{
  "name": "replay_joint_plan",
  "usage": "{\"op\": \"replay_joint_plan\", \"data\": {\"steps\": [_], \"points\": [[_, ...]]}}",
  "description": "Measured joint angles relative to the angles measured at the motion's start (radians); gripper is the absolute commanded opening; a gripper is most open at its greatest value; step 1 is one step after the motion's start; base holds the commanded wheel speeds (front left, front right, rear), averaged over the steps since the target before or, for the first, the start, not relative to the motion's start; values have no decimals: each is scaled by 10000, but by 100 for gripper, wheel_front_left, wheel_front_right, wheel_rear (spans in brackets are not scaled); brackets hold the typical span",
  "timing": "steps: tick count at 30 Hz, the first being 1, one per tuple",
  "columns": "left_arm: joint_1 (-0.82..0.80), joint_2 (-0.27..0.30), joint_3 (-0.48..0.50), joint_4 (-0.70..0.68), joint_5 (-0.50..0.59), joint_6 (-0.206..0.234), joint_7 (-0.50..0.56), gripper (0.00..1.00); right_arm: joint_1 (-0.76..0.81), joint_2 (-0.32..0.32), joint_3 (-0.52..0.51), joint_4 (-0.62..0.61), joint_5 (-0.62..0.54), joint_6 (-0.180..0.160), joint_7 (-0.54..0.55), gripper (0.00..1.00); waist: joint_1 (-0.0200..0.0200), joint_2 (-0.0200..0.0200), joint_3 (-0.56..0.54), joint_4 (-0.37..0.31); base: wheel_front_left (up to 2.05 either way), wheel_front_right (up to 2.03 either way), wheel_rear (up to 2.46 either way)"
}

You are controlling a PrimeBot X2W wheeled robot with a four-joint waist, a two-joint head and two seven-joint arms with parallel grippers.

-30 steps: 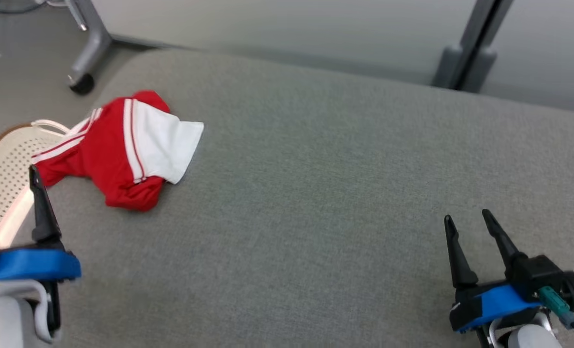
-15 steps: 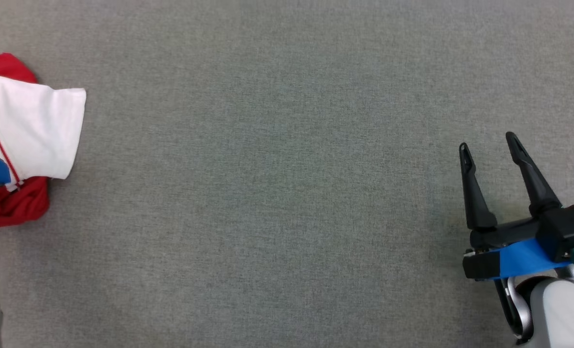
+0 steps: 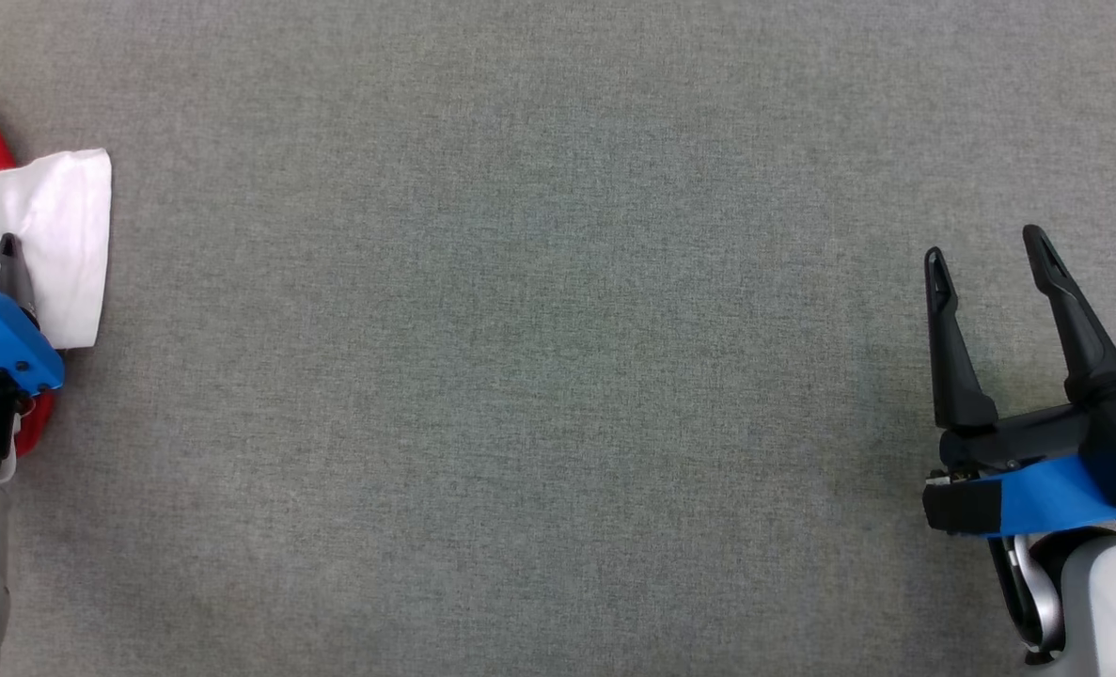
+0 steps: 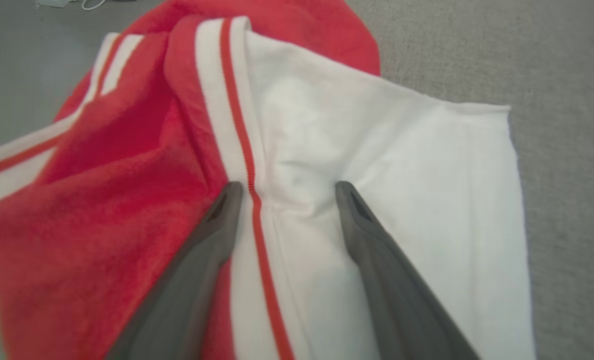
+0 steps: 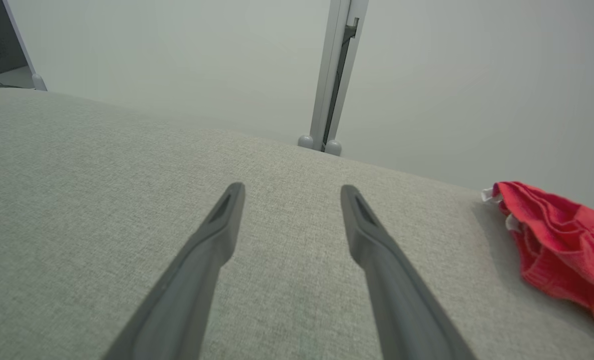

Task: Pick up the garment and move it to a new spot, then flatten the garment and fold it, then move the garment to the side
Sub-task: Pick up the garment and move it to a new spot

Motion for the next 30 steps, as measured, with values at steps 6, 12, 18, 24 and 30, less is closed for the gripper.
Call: {"op": "replay_joint_plan", "data": {"steps": [6,12,18,24,30], "points": [[-49,153,-725,167,-593,0,205,0,-11,17,134,144,31,0,56,100,1,0,-178,11,0,0,0],[-42,487,-1352,-255,-788,0,-1120,0,79,113,119,568,232,0,-173,100,1,1,-783,-30,0,0,0],[-670,700,-1987,-1292,-660,0,-2433,0,172,209,92,1162,522,0,-491,100,1,0,-1515,-310,0,0,0],[-1427,635,-2351,-3243,-153,6,-2704,0,353,309,52,1603,744,0,-823,100,1,0,-2106,-917,0,0,0],[-1687,98,-2895,-5400,184,33,-2635,0,490,360,176,2021,1141,0,-1126,100,2,0,-2457,-1939,0,0,0]]}}
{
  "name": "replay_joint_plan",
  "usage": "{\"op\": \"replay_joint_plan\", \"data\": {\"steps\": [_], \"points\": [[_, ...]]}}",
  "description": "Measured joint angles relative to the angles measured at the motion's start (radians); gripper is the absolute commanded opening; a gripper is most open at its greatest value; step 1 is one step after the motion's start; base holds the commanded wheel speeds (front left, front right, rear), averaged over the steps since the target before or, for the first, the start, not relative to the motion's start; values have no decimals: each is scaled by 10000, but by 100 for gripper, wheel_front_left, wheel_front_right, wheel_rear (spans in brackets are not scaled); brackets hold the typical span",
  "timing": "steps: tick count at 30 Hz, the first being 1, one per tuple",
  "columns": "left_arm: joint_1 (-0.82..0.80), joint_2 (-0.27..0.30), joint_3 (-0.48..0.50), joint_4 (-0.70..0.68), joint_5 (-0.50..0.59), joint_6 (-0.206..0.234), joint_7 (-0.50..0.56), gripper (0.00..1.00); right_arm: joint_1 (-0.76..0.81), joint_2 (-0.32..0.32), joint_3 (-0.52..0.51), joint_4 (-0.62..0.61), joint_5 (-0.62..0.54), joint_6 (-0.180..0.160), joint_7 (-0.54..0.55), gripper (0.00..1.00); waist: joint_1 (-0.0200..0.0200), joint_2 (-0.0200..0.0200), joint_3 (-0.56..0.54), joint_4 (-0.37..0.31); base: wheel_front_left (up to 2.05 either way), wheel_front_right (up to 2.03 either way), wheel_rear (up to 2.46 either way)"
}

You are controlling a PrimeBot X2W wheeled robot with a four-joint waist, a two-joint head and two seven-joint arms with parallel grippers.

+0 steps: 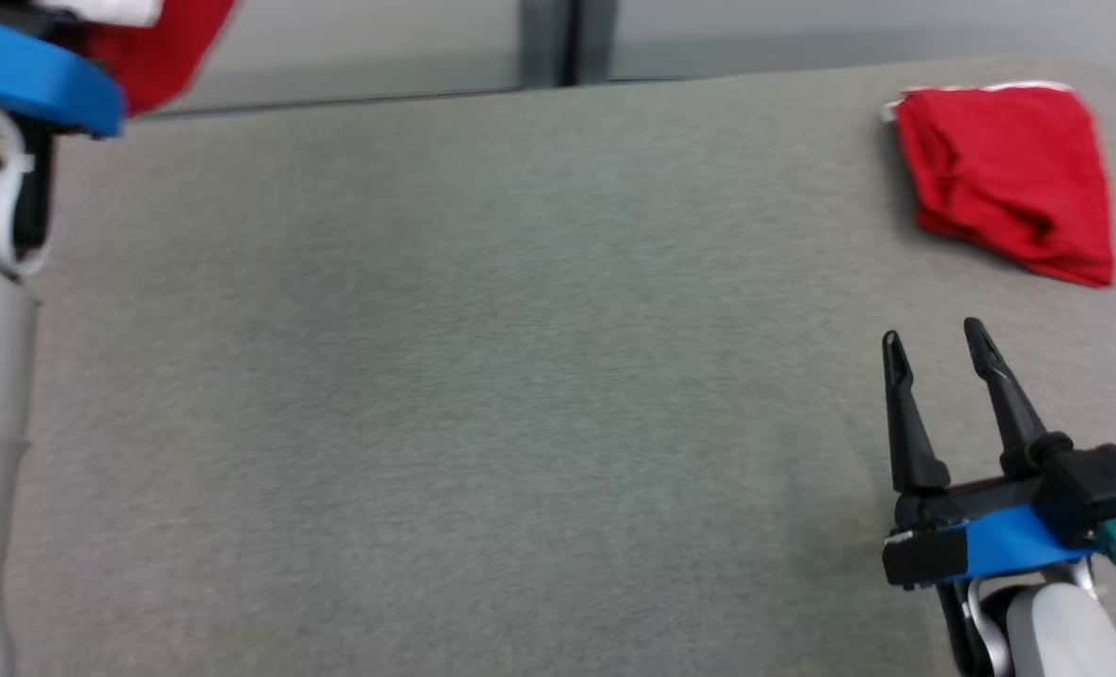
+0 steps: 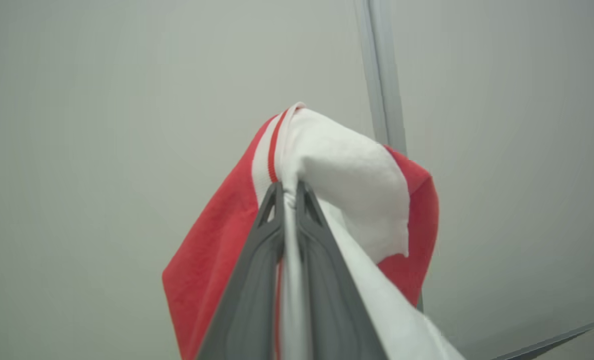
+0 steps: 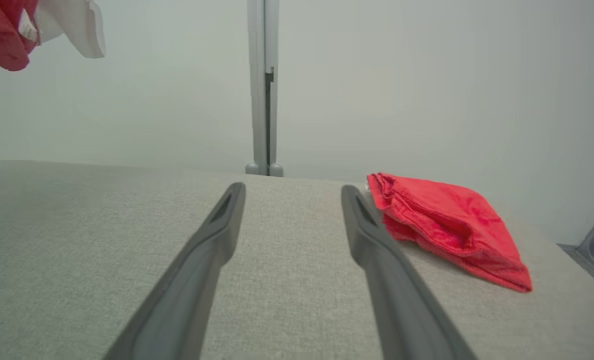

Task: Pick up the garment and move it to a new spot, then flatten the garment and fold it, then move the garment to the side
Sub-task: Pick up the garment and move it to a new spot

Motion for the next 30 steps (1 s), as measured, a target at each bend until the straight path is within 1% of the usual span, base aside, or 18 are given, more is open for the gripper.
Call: {"op": "replay_joint_plan", "data": {"steps": [5,10,15,22,23,24,27,30], "points": [[121,-811,-545,-1191,-125,29,522,0,24,10,267,345,506,0,-140,100,0,0,-249,-848,0,0,0],[1249,-1634,-1267,-1503,-253,44,849,0,18,8,443,531,711,0,-226,100,-1,0,-448,-1372,0,0,0],[2880,-2115,-1774,-995,-468,163,826,0,10,10,608,640,1009,0,-244,100,-1,0,-484,-1453,0,0,0],[5021,-2491,-2197,556,-821,205,468,0,-22,13,821,729,1285,0,-255,100,0,1,-558,-1208,0,0,0],[5198,-2525,-2326,734,-767,203,407,61,-18,13,857,744,1310,-2,-255,100,0,1,-581,-1149,0,0,0],[5304,-2577,-2405,878,-709,203,328,100,-17,12,861,771,1312,0,-257,100,1,2,-620,-1075,0,0,0],[5339,-2665,-2441,901,-562,209,54,100,-2,19,842,844,1308,0,-257,100,1,1,-807,-815,0,0,0],[5341,-2667,-2130,545,-493,414,-69,100,68,19,734,917,1294,0,-257,100,-1,1,-1068,-498,0,0,0]]}}
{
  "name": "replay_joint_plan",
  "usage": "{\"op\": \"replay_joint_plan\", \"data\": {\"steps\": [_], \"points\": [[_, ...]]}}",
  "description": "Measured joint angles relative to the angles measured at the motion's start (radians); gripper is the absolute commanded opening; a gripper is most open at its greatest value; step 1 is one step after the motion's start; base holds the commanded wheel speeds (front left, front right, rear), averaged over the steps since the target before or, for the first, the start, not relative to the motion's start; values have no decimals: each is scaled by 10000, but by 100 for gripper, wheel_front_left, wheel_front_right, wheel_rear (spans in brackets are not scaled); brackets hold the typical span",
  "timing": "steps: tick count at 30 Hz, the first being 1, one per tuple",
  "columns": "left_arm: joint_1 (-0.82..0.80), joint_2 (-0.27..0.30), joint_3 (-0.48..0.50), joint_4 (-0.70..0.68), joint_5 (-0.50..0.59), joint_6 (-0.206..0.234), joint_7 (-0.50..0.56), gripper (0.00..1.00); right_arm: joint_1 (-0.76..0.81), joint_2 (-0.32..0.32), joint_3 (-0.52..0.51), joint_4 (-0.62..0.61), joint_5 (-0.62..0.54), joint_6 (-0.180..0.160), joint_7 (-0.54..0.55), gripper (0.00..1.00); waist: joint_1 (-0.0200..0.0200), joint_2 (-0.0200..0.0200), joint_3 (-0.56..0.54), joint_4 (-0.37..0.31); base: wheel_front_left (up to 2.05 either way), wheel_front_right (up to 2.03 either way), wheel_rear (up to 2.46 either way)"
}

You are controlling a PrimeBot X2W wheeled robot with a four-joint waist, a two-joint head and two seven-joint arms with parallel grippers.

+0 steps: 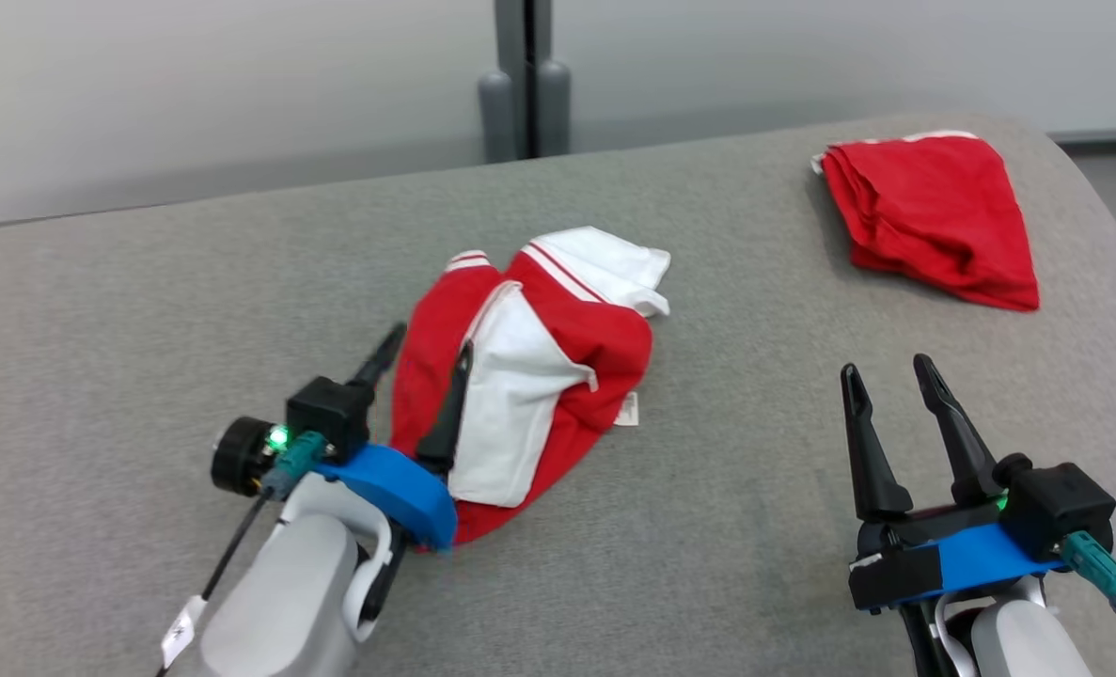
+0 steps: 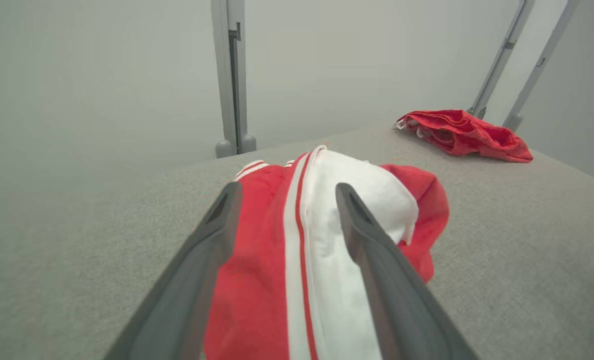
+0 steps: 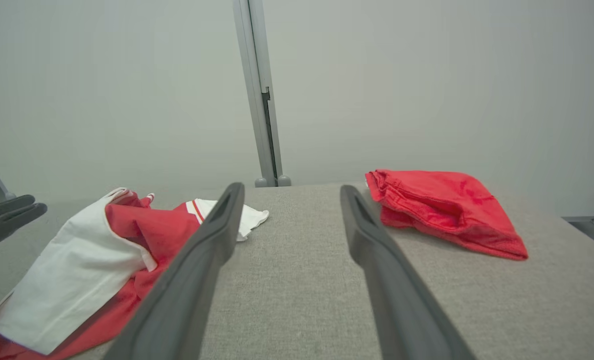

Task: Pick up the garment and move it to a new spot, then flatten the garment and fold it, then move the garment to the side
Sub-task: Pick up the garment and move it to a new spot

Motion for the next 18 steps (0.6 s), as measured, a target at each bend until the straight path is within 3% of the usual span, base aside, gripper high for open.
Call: {"op": "replay_joint_plan", "data": {"steps": [10,18], "points": [[1848,723,2322,-2497,894,828,-27,100,377,4,-59,328,35,-2,-2,100,0,0,-638,1160,0,0,0],[3681,895,4029,-3816,1542,1129,-31,100,769,6,-211,585,75,0,-2,100,0,0,-1095,2012,0,0,0]]}}
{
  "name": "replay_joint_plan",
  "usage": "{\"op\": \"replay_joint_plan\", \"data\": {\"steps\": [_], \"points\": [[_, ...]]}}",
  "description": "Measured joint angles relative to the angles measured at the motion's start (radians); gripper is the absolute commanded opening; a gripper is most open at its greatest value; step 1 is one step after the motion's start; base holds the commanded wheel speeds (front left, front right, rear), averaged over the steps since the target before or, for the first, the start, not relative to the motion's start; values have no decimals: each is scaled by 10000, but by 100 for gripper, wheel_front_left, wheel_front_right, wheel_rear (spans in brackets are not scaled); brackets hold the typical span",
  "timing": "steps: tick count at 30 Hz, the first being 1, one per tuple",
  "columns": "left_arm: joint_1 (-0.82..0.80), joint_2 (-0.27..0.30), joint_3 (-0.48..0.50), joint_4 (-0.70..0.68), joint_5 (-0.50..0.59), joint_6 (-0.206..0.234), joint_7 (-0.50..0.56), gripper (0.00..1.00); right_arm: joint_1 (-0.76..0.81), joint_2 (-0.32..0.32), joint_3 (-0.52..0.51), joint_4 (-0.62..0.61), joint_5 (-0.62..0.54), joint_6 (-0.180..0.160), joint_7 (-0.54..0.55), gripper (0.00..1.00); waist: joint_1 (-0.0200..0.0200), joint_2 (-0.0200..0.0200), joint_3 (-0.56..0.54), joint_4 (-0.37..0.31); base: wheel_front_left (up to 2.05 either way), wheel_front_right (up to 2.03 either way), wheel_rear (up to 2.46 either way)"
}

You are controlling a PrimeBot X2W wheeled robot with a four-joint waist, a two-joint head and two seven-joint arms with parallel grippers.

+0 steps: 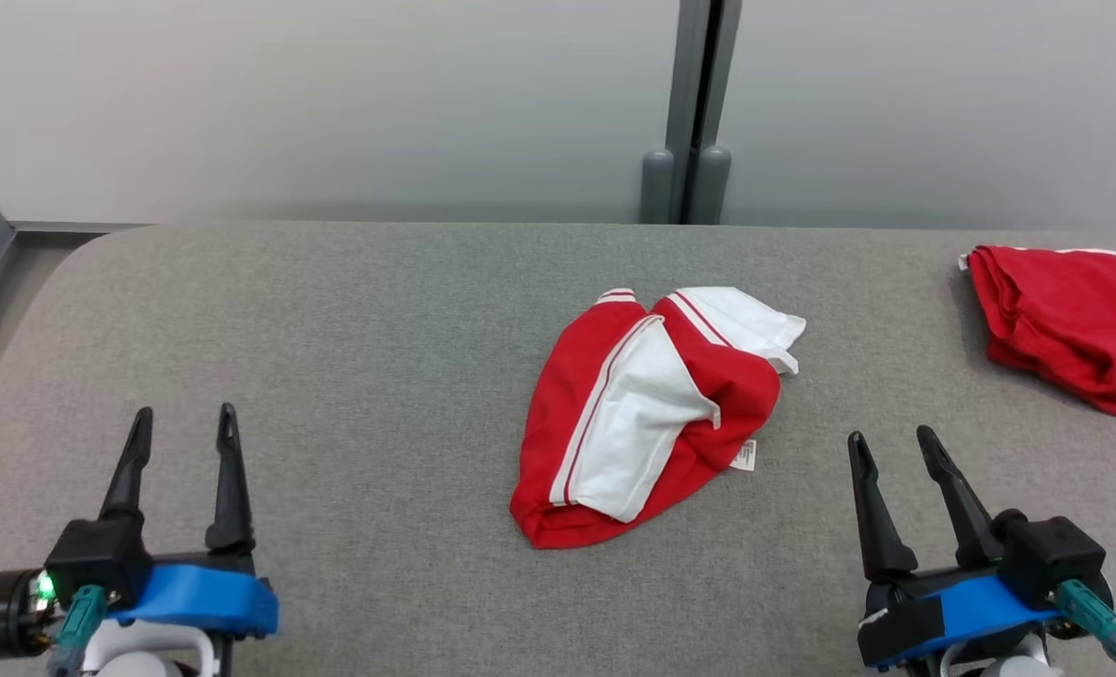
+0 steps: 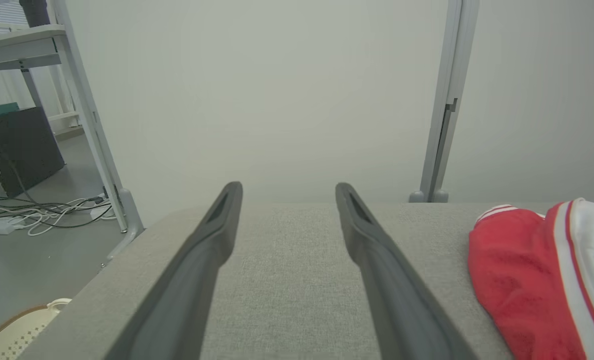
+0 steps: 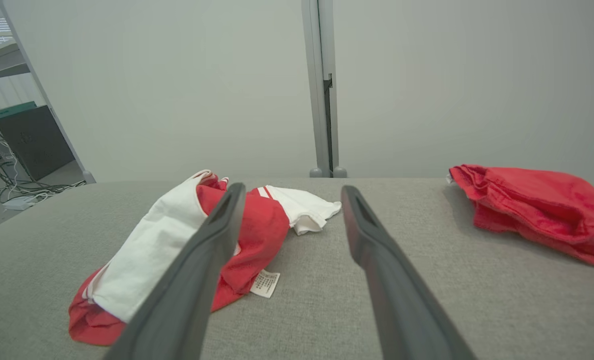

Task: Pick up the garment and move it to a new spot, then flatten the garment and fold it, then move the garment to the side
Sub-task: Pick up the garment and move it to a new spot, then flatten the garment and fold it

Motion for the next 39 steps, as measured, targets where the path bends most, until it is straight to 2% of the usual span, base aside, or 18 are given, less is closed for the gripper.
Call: {"op": "replay_joint_plan", "data": {"steps": [9,15,27,39], "points": [[1485,-359,989,-802,570,-2,-8,100,512,2,-192,316,-2,-2,-2,100,0,1,-464,452,0,0,0],[1860,-545,1225,-665,779,-117,-8,100,682,2,-190,476,-27,0,-2,100,0,1,-571,496,0,0,0],[1890,-999,1670,-679,1083,-393,-8,100,825,2,-178,729,-31,0,-2,100,1,1,-710,390,0,0,0],[1889,-1218,2015,-579,1379,-694,-8,100,825,2,-169,888,-44,-2,0,100,1,1,-770,322,0,0,0]]}}
